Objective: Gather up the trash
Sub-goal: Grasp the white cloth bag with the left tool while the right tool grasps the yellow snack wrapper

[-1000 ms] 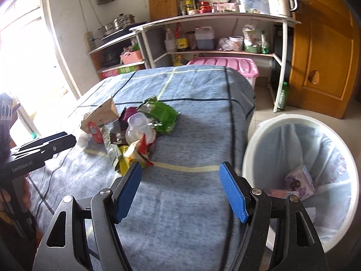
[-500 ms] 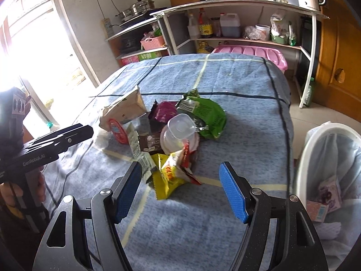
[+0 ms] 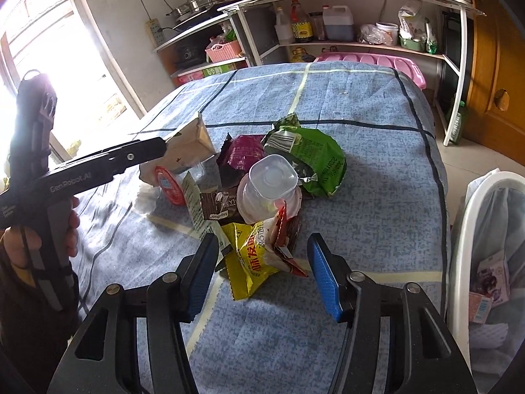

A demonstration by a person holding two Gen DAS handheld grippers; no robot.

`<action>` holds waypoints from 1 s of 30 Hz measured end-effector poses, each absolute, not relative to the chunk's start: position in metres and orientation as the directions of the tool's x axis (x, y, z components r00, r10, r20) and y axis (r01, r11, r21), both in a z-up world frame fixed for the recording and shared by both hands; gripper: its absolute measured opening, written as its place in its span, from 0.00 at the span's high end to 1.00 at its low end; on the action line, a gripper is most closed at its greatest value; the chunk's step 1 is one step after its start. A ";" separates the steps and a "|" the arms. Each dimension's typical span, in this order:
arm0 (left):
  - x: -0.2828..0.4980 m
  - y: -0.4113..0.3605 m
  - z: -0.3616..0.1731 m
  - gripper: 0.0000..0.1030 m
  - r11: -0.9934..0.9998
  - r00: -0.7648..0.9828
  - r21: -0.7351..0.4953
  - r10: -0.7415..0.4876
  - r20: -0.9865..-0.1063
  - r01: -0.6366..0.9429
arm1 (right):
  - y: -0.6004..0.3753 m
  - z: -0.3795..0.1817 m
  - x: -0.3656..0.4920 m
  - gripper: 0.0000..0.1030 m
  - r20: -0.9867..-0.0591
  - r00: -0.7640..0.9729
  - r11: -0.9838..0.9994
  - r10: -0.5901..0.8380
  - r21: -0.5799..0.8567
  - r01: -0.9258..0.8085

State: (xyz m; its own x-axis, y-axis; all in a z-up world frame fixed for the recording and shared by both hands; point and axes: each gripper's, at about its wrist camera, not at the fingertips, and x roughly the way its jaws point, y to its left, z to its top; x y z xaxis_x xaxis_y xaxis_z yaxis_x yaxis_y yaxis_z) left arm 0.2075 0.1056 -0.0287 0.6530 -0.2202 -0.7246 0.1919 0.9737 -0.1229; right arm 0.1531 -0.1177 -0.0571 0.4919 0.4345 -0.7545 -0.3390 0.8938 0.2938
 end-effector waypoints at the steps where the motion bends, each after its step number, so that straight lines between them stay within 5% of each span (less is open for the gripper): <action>1: 0.210 0.103 -0.030 0.37 0.975 0.651 -0.109 -0.210 -0.729 0.192 | -0.117 -0.058 0.154 0.45 -0.755 0.492 0.894 0.433 0.292 -0.338; 4: 0.217 0.097 -0.034 0.37 0.975 0.642 -0.096 -0.204 -0.739 0.199 | -0.117 -0.059 0.155 0.57 -0.757 0.485 0.892 0.437 0.296 -0.341; 11: 0.224 0.097 -0.040 0.38 0.981 0.632 -0.097 -0.185 -0.753 0.171 | -0.118 -0.060 0.154 0.67 -0.754 0.484 0.890 0.443 0.304 -0.341; 15: 0.224 0.100 -0.041 0.51 0.980 0.627 -0.115 -0.192 -0.755 0.162 | -0.117 -0.060 0.152 0.67 -0.752 0.487 0.889 0.445 0.304 -0.343; 30: 0.210 0.100 -0.027 0.57 0.981 0.658 -0.102 -0.185 -0.730 0.162 | -0.126 -0.055 0.144 0.69 -0.724 0.515 0.886 0.459 0.326 -0.331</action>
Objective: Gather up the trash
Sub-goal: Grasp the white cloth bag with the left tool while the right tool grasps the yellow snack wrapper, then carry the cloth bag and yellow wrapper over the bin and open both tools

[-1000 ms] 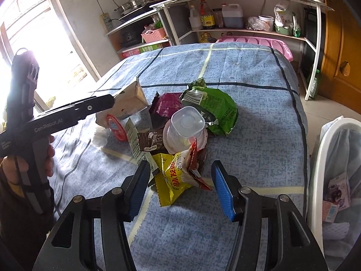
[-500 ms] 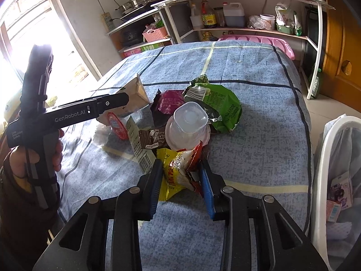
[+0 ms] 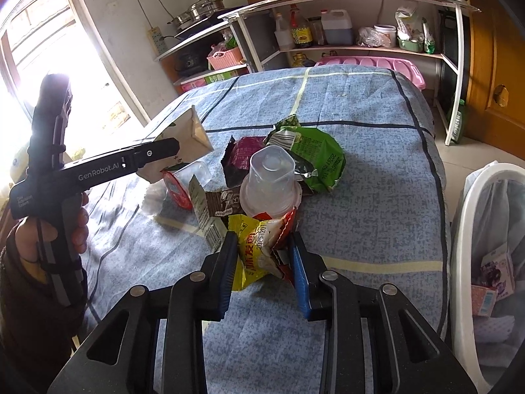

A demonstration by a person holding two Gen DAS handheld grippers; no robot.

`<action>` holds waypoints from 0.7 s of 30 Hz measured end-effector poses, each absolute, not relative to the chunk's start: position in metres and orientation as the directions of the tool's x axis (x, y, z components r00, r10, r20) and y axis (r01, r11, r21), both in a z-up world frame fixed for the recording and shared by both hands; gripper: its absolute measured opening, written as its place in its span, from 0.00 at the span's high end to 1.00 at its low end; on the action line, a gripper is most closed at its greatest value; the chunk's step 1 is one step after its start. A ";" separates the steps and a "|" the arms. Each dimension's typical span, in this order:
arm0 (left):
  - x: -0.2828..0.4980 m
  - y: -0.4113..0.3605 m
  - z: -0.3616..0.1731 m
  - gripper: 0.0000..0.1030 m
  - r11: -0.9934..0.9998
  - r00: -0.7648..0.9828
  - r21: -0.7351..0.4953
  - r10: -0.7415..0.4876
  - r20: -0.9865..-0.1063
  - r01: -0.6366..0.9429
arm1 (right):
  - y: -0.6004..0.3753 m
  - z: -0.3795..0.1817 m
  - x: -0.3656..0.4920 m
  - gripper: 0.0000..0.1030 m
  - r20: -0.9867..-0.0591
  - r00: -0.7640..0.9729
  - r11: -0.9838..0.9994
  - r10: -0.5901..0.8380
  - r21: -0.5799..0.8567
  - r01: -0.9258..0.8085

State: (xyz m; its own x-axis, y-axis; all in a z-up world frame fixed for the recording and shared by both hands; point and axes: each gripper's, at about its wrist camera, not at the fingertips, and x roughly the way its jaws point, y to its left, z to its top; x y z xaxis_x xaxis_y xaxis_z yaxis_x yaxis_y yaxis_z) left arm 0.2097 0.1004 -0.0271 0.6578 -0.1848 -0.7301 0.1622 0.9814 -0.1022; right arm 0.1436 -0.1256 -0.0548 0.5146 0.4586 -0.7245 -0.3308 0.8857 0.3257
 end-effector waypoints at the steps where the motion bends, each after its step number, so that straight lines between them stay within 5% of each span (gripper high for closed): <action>1: 0.208 0.100 -0.025 0.57 0.981 0.662 -0.104 -0.186 -0.726 0.162 | -0.127 -0.054 0.143 0.69 -0.722 0.516 0.885 0.461 0.330 -0.329; 21: 0.161 0.068 0.016 0.57 0.963 0.707 -0.112 -0.256 -0.659 0.244 | -0.158 -0.029 0.108 0.69 -0.658 0.582 0.878 0.478 0.364 -0.310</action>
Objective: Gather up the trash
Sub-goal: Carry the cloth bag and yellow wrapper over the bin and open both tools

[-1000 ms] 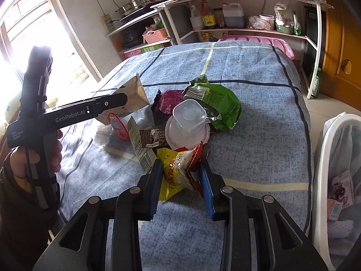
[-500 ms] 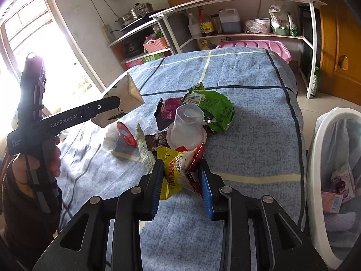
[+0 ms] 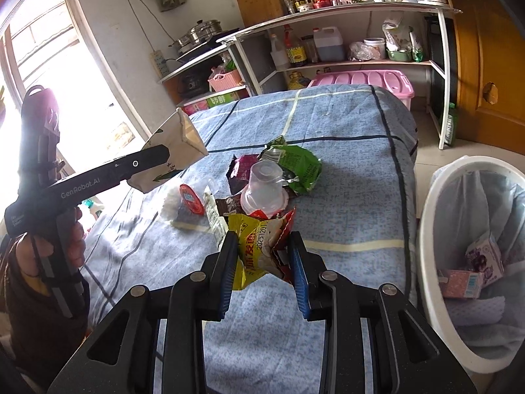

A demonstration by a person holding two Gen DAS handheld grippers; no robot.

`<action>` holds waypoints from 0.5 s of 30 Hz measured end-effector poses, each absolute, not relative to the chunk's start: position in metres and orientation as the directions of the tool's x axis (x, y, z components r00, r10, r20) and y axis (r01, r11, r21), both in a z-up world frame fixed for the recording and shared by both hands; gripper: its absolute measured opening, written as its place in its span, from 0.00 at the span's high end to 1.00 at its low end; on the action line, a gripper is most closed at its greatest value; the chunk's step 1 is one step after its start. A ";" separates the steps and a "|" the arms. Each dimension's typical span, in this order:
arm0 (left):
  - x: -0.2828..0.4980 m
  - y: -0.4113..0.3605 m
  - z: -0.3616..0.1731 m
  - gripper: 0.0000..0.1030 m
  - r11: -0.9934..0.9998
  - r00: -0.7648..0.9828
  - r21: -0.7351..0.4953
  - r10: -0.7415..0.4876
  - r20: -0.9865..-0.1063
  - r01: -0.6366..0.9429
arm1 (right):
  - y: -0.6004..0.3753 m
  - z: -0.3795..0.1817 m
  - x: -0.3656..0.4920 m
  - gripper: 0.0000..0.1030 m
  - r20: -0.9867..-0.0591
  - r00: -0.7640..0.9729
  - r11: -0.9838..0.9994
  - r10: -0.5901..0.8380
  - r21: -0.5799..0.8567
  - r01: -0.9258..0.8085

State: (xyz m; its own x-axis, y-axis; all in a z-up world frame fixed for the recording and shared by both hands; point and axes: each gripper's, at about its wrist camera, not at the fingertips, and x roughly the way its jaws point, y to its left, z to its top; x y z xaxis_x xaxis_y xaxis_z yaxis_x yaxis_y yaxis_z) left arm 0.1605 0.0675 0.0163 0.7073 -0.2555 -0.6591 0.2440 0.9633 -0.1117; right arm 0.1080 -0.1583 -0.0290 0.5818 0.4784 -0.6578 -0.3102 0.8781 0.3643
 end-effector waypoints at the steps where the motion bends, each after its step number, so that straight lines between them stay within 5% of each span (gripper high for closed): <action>1: 0.159 0.063 0.018 0.57 0.961 0.708 -0.116 -0.265 -0.655 0.253 | -0.163 -0.028 0.106 0.69 -0.653 0.588 0.879 0.476 0.369 -0.302; 15: 0.139 -0.034 0.030 0.57 0.896 0.671 -0.119 -0.402 -0.622 0.427 | -0.256 -0.006 0.084 0.69 -0.635 0.703 0.935 0.320 0.332 -0.126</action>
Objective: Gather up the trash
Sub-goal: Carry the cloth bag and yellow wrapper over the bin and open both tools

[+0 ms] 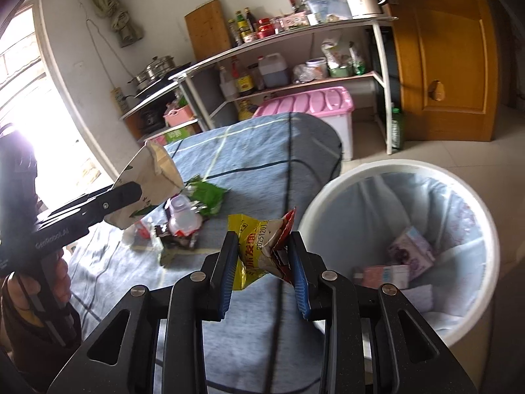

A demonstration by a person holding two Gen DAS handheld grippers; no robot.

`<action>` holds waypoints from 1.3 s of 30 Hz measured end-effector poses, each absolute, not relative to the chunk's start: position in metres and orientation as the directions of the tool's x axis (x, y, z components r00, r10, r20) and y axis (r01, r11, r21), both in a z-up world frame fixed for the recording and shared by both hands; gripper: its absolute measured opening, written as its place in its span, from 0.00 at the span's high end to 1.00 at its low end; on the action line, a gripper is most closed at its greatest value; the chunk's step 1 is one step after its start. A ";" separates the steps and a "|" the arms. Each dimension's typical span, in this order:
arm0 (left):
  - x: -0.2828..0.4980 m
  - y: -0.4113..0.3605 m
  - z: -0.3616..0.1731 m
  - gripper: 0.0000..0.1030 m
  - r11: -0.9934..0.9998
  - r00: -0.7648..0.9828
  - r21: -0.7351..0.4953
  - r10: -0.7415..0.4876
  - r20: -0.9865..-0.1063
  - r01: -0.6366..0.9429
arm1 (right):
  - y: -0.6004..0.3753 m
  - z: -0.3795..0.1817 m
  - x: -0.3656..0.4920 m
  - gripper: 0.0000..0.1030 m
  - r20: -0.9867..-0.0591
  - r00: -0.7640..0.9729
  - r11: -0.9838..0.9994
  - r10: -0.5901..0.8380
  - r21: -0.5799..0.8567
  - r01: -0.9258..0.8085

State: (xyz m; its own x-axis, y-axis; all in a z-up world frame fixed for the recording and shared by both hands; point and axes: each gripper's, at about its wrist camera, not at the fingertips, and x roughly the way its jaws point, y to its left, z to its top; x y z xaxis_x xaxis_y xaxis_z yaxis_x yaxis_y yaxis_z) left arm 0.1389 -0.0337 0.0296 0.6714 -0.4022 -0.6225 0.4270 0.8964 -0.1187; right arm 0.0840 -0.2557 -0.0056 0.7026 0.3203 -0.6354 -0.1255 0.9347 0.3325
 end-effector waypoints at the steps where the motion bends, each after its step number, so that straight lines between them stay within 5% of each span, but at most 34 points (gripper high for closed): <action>1: 0.138 -0.041 0.029 0.57 0.892 0.665 -0.119 -0.409 -0.625 0.437 | -0.261 -0.005 0.083 0.69 -0.635 0.706 0.936 0.313 0.331 -0.117; 23: 0.125 -0.171 0.000 0.56 0.793 0.531 -0.135 -0.513 -0.675 0.594 | -0.359 -0.029 0.079 0.69 -0.723 0.683 0.973 0.101 0.215 0.084; 39: 0.131 -0.199 -0.025 0.56 0.786 0.493 -0.125 -0.494 -0.716 0.606 | -0.373 -0.049 0.083 0.67 -0.771 0.637 0.978 0.018 0.144 0.148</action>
